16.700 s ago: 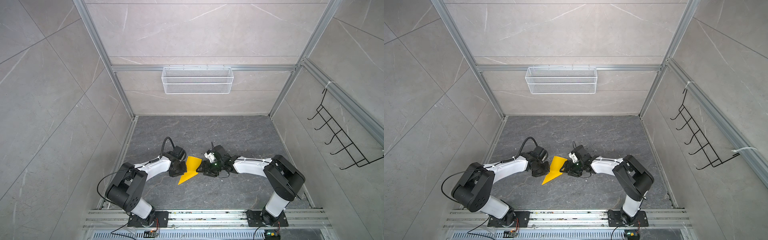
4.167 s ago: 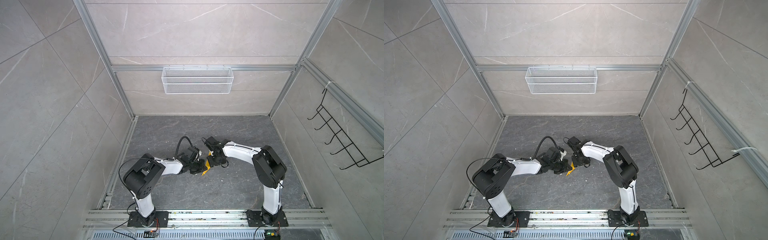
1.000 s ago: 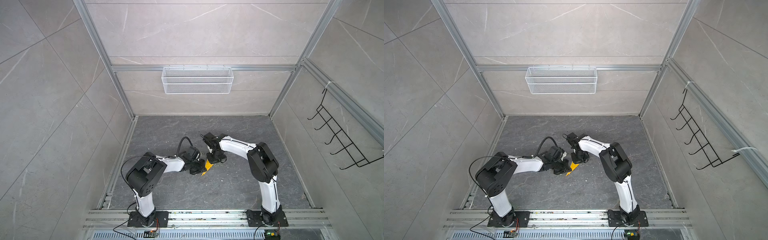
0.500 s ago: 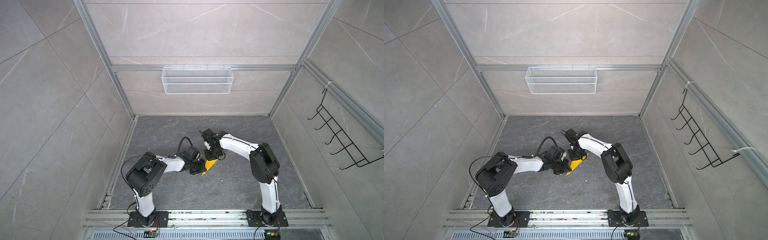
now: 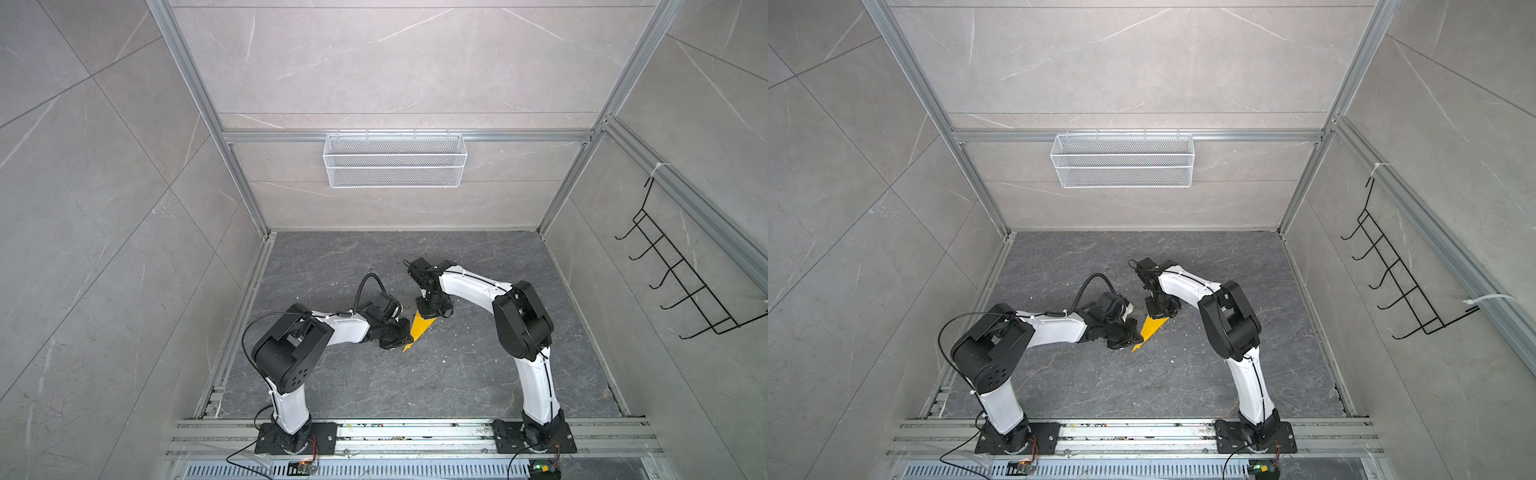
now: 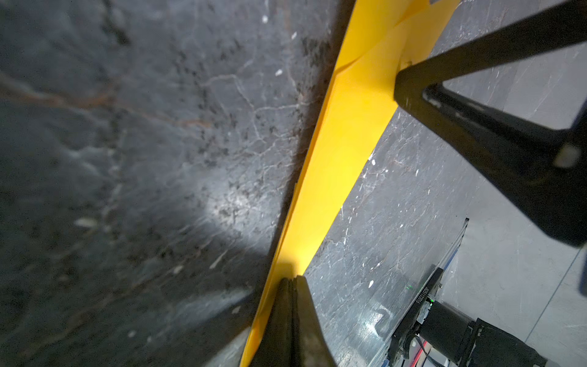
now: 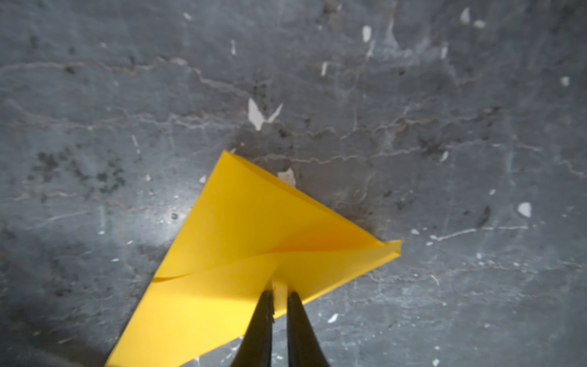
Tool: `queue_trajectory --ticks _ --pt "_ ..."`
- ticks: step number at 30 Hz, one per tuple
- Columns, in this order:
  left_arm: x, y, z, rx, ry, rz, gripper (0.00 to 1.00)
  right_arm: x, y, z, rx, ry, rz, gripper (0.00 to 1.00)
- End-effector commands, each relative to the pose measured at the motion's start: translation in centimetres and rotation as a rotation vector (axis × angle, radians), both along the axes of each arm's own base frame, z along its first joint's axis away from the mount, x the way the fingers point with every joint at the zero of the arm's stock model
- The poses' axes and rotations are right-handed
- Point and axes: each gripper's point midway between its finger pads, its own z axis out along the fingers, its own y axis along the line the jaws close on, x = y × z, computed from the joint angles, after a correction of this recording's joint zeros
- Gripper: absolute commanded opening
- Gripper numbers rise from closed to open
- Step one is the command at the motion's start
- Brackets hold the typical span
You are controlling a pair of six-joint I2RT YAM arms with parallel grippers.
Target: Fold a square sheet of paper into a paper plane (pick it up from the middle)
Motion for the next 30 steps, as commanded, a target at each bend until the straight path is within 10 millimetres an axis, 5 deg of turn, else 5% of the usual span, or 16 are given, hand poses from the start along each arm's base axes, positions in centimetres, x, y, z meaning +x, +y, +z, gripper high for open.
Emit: queue_trajectory --ticks 1,11,21,26,30 --pt "-2.0 2.9 -4.0 0.165 0.09 0.018 0.0 0.0 -1.3 -0.7 -0.06 0.017 -0.03 0.15" --pt "-2.1 3.1 -4.0 0.171 0.093 0.019 0.0 0.4 -3.5 -1.8 -0.124 0.021 -0.075 0.15" --pt "-2.1 3.1 -3.9 0.174 0.089 0.015 0.0 3.6 -7.7 -2.2 -0.164 -0.003 -0.173 0.17" --pt "-2.0 3.0 -3.8 0.172 0.087 0.01 0.0 4.8 -7.8 1.5 -0.117 -0.08 -0.184 0.17" --pt "-2.0 3.0 -3.7 0.171 0.085 0.009 0.0 2.7 -5.5 4.7 0.03 -0.085 -0.123 0.18"
